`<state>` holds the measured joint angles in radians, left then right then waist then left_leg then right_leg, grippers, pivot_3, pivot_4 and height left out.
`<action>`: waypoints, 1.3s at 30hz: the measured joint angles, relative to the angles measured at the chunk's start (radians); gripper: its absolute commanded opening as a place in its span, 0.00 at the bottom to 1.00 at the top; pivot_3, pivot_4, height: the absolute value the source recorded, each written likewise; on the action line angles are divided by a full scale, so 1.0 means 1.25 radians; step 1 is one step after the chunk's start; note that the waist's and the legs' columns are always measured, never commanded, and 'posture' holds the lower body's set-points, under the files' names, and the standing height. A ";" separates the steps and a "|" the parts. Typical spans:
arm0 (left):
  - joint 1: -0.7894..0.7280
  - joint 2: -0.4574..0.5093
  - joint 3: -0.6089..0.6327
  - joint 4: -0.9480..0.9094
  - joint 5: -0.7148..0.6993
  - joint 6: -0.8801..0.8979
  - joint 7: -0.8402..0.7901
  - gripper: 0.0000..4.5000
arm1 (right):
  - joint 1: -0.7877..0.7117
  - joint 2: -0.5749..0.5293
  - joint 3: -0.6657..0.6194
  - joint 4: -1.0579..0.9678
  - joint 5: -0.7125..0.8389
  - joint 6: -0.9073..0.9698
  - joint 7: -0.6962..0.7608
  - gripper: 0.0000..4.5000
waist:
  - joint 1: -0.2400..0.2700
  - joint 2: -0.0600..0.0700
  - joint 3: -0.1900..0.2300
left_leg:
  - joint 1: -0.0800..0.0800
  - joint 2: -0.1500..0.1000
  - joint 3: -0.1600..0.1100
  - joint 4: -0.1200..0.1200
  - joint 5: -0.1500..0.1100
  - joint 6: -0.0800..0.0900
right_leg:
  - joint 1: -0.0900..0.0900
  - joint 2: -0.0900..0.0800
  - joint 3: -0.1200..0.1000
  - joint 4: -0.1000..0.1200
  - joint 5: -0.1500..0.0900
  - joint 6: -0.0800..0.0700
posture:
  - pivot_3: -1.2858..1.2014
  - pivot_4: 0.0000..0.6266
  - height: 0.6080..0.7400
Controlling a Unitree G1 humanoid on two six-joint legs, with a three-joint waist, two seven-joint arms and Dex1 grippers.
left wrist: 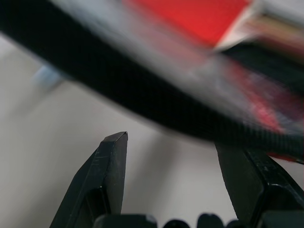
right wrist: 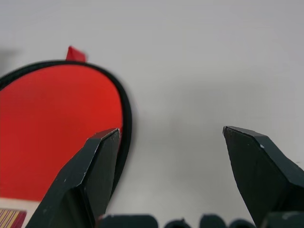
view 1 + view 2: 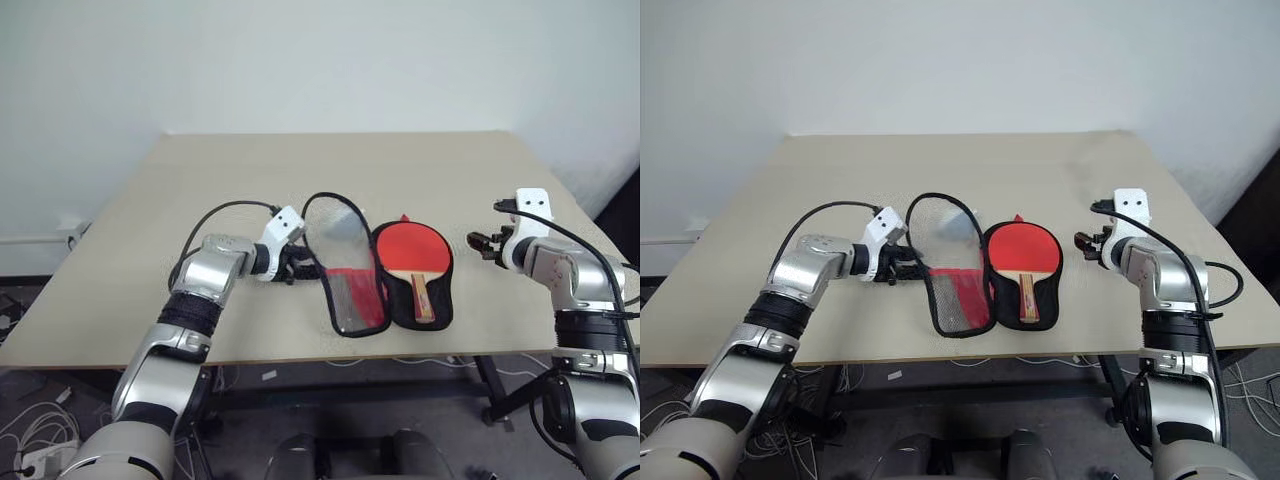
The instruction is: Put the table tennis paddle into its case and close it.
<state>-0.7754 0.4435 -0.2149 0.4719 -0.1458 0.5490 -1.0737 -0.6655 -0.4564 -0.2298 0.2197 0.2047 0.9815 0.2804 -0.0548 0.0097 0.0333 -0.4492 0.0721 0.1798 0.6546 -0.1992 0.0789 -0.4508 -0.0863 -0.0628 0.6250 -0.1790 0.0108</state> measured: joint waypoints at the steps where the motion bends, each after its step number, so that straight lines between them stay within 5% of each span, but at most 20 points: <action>1: 0.000 -0.010 0.001 -0.022 -0.016 0.009 -0.010 0.66 | -0.006 0.010 -0.027 -0.005 0.017 -0.009 0.000 0.84 | 0.000 0.000 0.000 | 0.000 0.000 0.000 0.000 0.000 0.000 | 0.000 0.000 0.000 0.000 0.000 0.000 | 0.52 0.00 0.88; 13: -0.038 -0.142 0.003 0.033 -0.022 0.015 0.063 0.66 | -0.022 0.012 -0.096 -0.130 0.154 -0.030 0.059 0.84 | 0.006 0.000 0.000 | 0.000 0.000 -0.003 0.005 -0.004 0.007 | 0.003 0.000 -0.001 0.000 -0.001 0.002 | 0.52 0.00 0.88; 27: -0.111 -0.279 0.004 0.172 0.000 -0.033 0.153 0.66 | -0.018 0.007 -0.109 -0.149 0.159 -0.062 0.016 0.84 | 0.006 0.000 0.000 | 0.000 0.000 -0.003 0.005 -0.005 0.008 | 0.003 0.000 -0.001 0.000 -0.001 0.002 | 0.52 0.00 0.88; 39: -0.074 -0.267 0.125 0.066 -0.120 0.282 0.198 0.66 | 0.008 0.037 -0.087 -0.147 0.156 -0.089 -0.009 0.84 | 0.005 0.000 0.000 | 0.001 0.000 -0.006 0.006 -0.005 0.008 | 0.004 0.000 -0.002 0.000 -0.003 0.005 | 0.52 0.00 0.88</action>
<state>-0.8680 0.1099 -0.0583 0.5546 -0.2958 0.9010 -0.8258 -0.6551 -0.4102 -0.3389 0.0356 0.4000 0.8697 0.2692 -0.0489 0.0101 0.0333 -0.4485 0.0718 0.1728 0.6615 -0.2056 0.0893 -0.4454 -0.0863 -0.0648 0.6248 -0.1825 0.0167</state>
